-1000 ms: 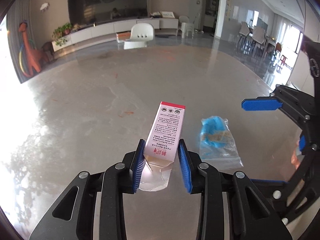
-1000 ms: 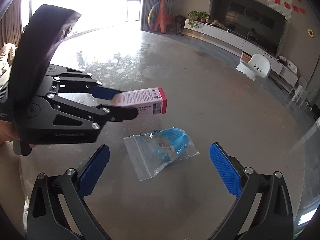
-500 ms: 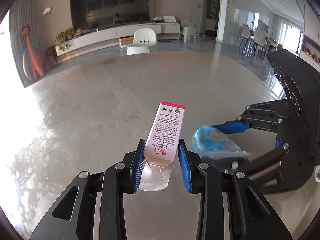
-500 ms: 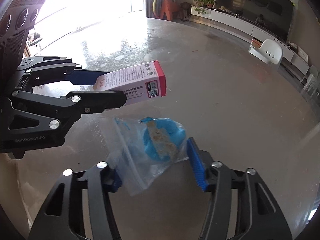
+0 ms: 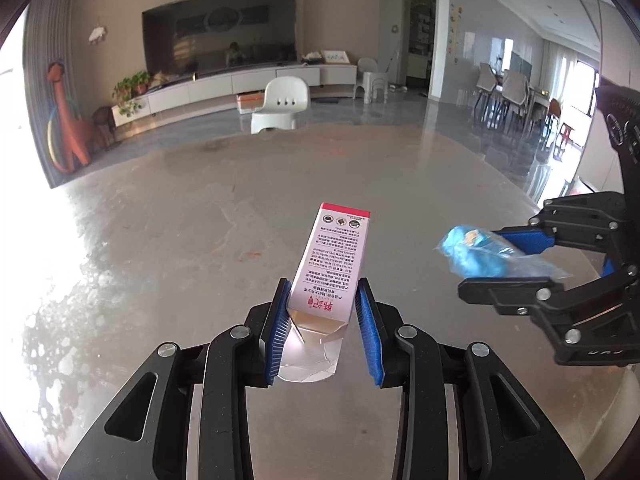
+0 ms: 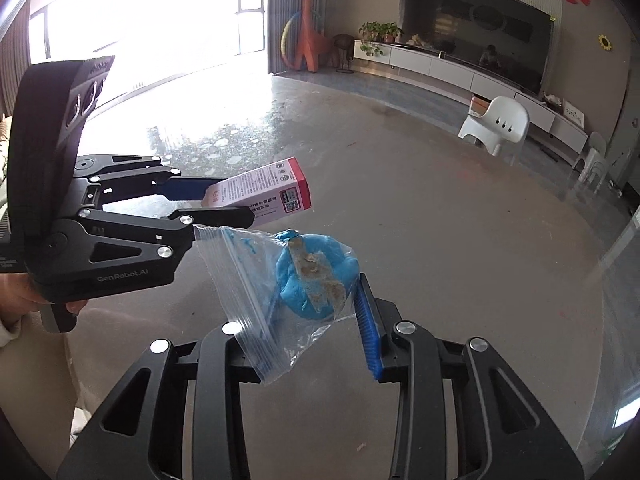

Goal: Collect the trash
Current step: 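Carry the pink box and ziplock bag over the white bin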

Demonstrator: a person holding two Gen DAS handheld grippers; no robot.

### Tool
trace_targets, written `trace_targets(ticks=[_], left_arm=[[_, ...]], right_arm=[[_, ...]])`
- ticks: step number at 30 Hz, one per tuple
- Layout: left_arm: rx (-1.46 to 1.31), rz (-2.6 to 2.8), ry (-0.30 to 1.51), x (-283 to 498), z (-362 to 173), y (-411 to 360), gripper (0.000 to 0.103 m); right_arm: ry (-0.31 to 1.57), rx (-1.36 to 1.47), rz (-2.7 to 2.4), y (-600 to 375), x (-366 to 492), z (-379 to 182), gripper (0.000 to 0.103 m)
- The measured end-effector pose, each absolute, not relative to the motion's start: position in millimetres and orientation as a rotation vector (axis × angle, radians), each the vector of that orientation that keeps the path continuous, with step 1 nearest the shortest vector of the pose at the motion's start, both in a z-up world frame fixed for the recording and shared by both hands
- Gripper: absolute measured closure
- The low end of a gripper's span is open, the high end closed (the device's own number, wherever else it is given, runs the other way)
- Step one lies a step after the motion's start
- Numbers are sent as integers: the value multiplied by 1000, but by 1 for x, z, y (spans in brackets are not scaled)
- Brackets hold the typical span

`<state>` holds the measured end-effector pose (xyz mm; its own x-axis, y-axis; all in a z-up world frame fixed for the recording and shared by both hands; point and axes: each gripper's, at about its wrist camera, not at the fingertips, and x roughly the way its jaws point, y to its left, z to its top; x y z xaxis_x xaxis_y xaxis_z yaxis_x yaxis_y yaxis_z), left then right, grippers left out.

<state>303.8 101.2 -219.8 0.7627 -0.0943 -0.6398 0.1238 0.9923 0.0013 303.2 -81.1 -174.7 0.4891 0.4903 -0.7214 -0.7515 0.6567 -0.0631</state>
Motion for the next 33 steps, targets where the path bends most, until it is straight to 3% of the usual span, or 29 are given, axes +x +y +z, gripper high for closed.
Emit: trace_targets(ticks=[18,33], left_arm=[[90,-285,585,242,-137,-7,70],[192,-566,571,227,-121,-167,70]], right_arm=[[609,-289,634,-191,225,-100,66],[588,-177,383,-326,176,-96,66]])
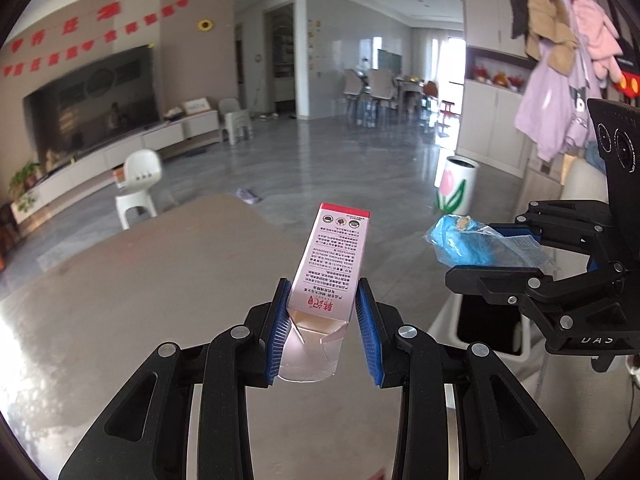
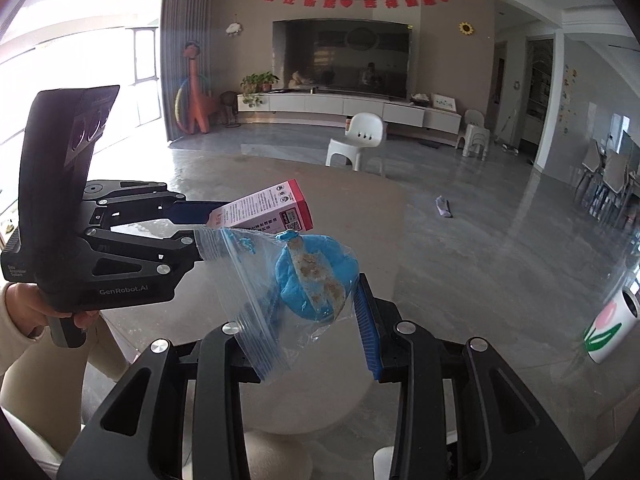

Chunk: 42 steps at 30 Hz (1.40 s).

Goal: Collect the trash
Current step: 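Carry the pink box and ziplock bag over the white bin, then open the left tool to drop the pink box into the bin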

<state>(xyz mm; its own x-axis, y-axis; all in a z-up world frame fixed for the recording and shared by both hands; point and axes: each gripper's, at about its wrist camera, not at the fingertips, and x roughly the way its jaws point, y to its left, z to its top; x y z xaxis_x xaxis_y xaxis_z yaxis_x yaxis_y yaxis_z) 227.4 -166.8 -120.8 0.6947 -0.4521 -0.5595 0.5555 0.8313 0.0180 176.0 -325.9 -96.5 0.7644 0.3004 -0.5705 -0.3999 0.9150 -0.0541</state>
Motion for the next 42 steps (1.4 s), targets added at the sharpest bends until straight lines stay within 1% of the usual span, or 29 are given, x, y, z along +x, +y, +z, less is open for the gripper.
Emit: trace_targets(ticks=[10,21,29,30,32,33,35,42], left_arm=[[263,-752,601,218,-136,-278,70],[335,-924,673,206,-170,-375,70],[392,-980,732,210,-197,-423,70],[396,-982,735,211,-199,-429,68],[409,-964,751,214,-204,-437,28],[419,-924,730,215,-206,-440,4],[441,-900,690,214,-206,-442,5],[434,-869,702,219,-207,-444,5]], right_arm=[[589,-82,201,-412,152,-108,66],[625,-6,50,-498,121,-133,66],[644,51,-7,-547,101,-154,66],[646,62,-13,-552,100,-157,66],[652,73,-26,-558,100,-160,66],[657,82,-30,-561,100,-161,66],[662,89,-36,-564,99,-165,66],[678,109,-40,-565,100,-170,66]])
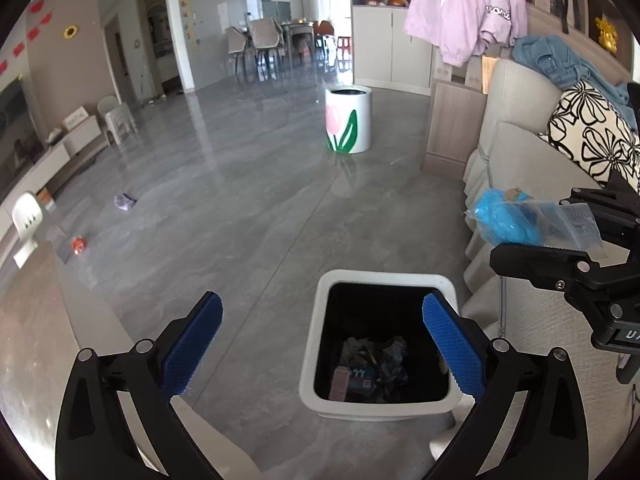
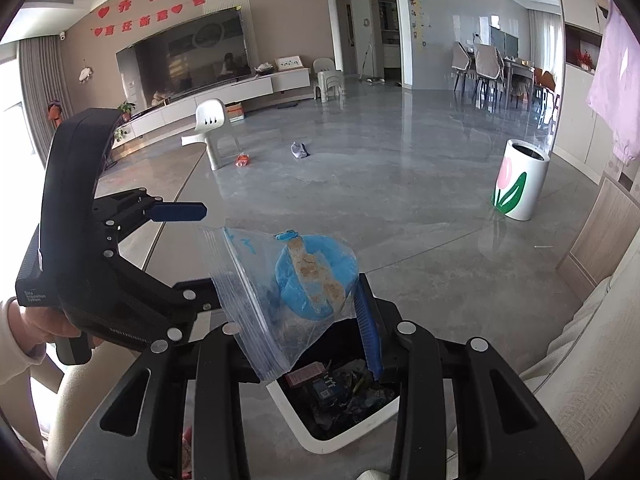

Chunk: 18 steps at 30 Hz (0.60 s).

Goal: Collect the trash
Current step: 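Open the left tool to drop the pink box into the bin, then open the right tool to drop the ziplock bag into the bin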

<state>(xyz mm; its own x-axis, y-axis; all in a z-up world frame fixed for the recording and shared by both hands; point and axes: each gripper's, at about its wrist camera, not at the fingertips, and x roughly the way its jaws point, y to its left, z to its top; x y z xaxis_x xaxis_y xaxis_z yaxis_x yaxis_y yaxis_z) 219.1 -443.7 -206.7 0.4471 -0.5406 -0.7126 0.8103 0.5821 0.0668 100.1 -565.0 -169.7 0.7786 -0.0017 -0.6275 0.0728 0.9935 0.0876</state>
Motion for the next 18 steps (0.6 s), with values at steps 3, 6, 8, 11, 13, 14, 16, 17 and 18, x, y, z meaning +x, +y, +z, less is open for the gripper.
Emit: trace_targets(ticks=[3,6,8,11,13,14,16,17,18], left_arm=[[428,-840,698,223,-204,-438,5],[428,-820,692,226,-200,-437,5],[426,-809,691,230,-198,-433,5],[421,-795,691,234,-196,-429,5],[411,-788,688,236,-194,-426,5],[406,-782,686,236,-192,-423,5],[401,-775,684,237,-190,-419,5],[400,-768,678,237,-189,-415,5],[399,-763,677,237,-188,-413,5]], right_arm=[[690,113,-33,-566,106,-175,66],[717,111,-19,-565,116,-182,63],[751,101,-12,-566,126,-189,15],[777,73,-26,-567,135,-195,5],[784,58,-45,-569,138,-196,5],[787,57,-47,-569,138,-197,5],[771,50,-55,-567,136,-193,5],[760,45,-57,-566,135,-191,5],[751,48,-48,-563,132,-187,4]])
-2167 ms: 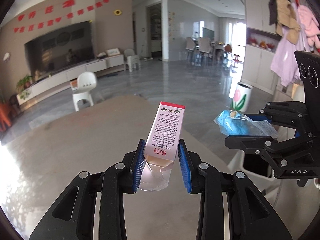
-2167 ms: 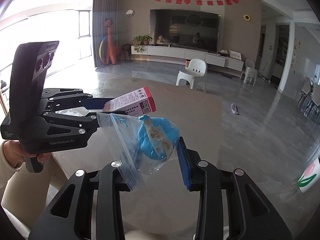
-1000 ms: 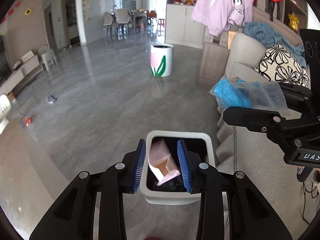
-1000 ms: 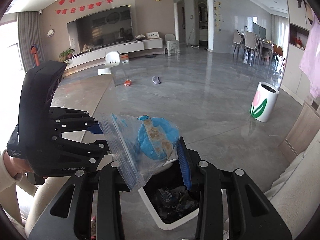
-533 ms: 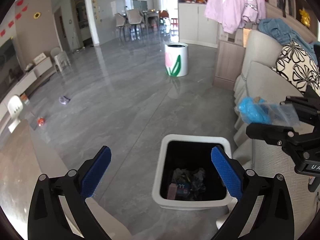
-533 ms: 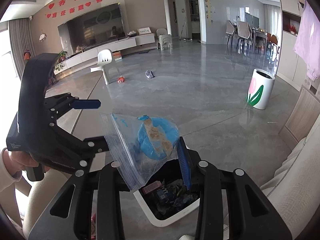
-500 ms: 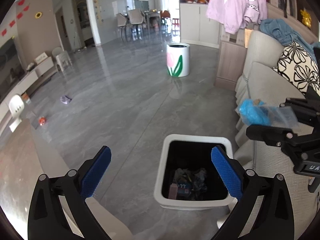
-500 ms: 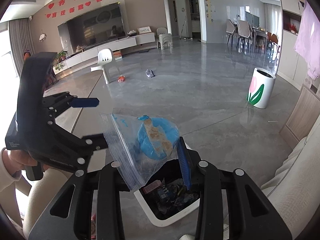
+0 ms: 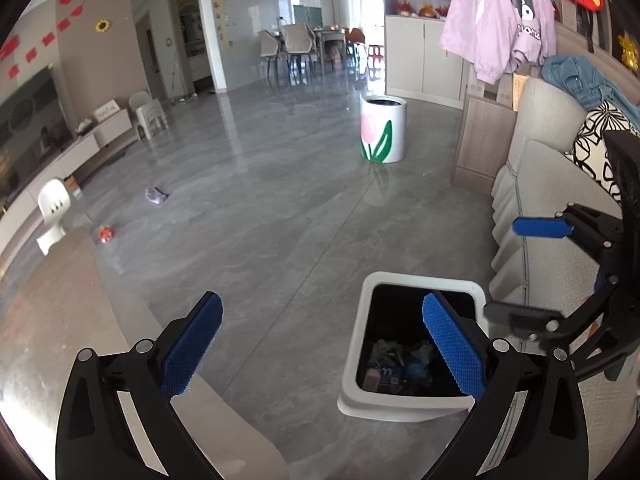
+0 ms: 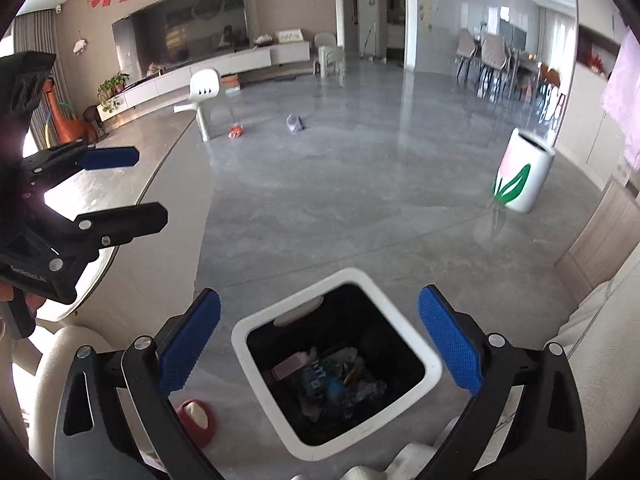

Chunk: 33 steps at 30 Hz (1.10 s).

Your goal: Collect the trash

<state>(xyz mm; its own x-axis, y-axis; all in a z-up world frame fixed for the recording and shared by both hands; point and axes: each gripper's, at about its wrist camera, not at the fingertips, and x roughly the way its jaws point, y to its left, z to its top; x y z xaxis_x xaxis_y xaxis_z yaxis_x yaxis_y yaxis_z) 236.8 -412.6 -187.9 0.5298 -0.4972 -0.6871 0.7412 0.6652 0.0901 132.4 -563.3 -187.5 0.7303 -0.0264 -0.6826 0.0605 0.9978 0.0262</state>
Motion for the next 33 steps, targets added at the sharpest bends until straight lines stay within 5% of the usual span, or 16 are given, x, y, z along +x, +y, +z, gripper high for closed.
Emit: trace_targets(ticks=[33], left_arm=[[275,-366,555,194,-105,-204,5]], right_arm=[[519,-100,280,-354,147,-88,4]])
